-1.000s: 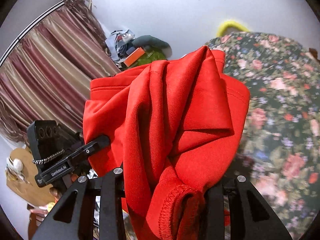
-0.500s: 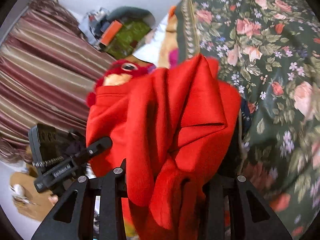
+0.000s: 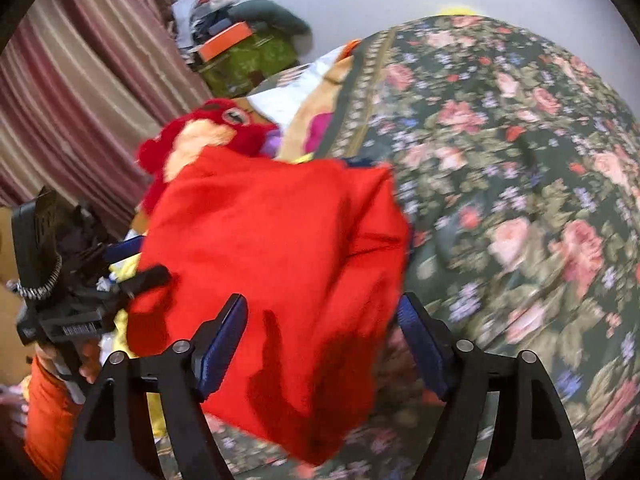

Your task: Fold large clothes

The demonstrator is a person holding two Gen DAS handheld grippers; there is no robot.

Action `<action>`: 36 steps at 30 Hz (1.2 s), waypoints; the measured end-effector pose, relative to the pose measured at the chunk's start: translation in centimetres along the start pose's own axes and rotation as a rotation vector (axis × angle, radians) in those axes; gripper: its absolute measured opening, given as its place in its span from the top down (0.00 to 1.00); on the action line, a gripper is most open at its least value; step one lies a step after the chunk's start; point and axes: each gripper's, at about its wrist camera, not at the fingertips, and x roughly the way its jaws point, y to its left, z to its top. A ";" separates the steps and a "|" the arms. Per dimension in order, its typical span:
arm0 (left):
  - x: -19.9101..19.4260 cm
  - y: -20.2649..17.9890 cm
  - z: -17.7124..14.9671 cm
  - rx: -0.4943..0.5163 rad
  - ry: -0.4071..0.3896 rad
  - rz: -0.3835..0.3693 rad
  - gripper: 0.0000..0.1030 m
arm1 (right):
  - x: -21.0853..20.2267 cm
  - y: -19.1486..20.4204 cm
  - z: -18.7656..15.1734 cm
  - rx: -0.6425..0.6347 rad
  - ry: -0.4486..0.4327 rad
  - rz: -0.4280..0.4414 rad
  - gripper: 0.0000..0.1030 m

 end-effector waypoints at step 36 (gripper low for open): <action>-30.2 -9.8 -6.9 0.011 -0.468 0.112 0.02 | -29.7 11.4 -10.0 -0.168 -0.434 0.076 0.25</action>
